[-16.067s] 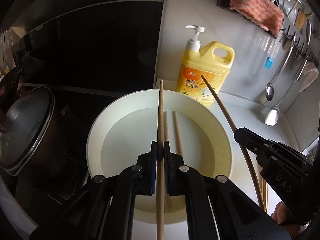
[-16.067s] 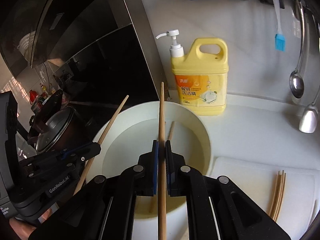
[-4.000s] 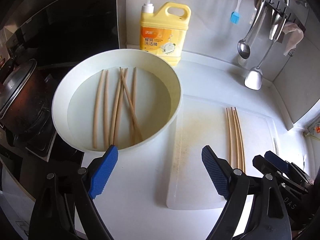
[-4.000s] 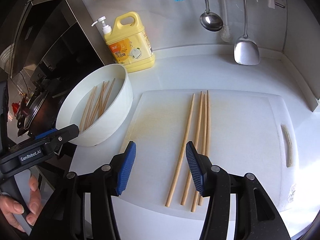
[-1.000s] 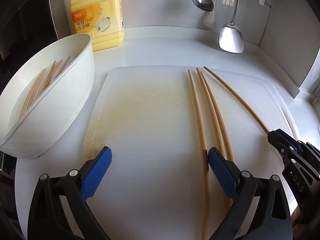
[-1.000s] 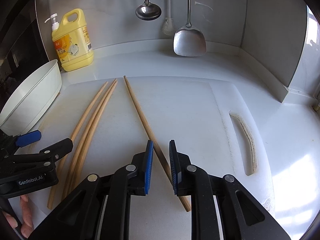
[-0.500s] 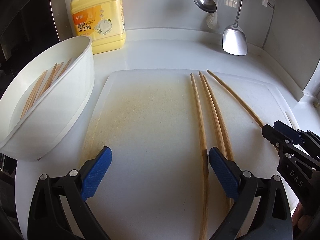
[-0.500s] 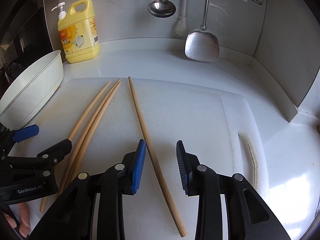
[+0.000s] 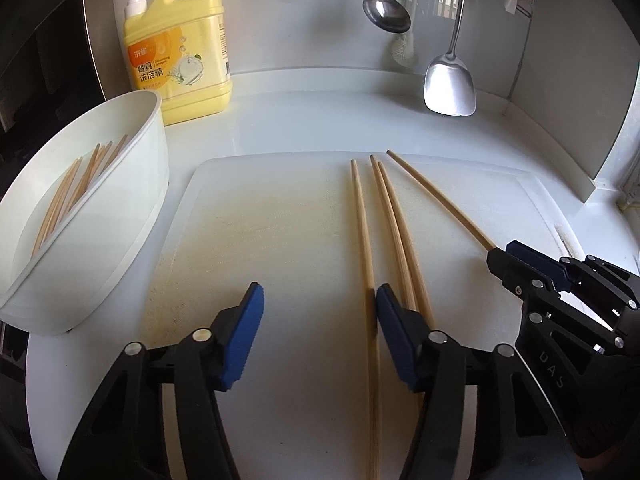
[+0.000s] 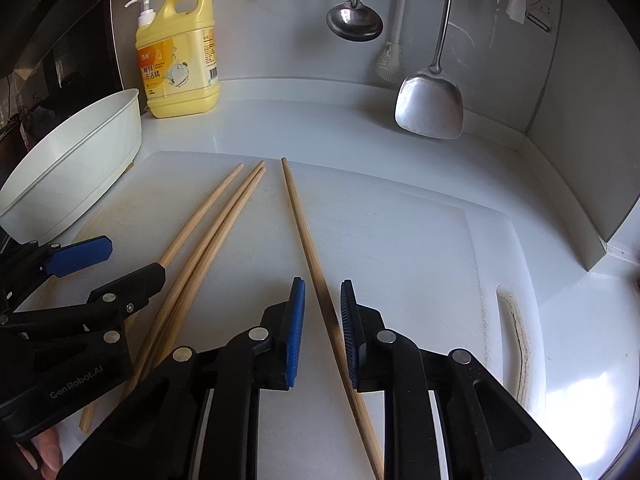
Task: Organize utensils
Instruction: 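Close the right tool on one chopstick while the left tool grasps another, then lift both held chopsticks and carry them over the water basin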
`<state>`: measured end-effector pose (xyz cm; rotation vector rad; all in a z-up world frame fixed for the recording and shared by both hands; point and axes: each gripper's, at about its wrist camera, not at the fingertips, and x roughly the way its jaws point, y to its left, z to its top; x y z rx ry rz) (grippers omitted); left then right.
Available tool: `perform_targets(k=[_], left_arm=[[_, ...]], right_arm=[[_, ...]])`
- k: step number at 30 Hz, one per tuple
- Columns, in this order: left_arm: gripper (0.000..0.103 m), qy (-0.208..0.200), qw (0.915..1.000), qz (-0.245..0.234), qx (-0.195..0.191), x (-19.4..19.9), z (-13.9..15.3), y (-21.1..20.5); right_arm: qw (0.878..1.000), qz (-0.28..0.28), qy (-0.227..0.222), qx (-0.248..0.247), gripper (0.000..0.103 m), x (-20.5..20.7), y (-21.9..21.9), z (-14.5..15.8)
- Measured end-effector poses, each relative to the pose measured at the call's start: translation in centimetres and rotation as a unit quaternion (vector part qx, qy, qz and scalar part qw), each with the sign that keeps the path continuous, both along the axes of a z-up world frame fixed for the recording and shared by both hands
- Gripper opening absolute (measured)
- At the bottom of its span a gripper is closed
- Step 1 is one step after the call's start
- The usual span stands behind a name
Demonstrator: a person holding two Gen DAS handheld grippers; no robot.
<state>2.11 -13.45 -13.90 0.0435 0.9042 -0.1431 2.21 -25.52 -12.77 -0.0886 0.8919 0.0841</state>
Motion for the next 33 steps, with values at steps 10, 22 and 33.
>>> perform_targets(k=[10, 22, 33], left_arm=[[0.007, 0.011, 0.999, -0.01, -0.043, -0.2, 0.2, 0.6], [0.007, 0.026, 0.997, -0.006, -0.072, -1.8, 1.3, 1.8], [0.007, 0.008, 0.9973, 0.018, -0.071, -3.9, 7.2, 3.5]], right_arm=[[1.0, -0.008, -0.007, -0.002, 0.007, -0.4, 0.0, 0.1], [0.997, -0.035, 0.003, 0.066, 0.007, -1.6, -1.2, 0.8], [0.997, -0.012, -0.006, 0.076, 0.007, -3.2, -0.3, 5.6]])
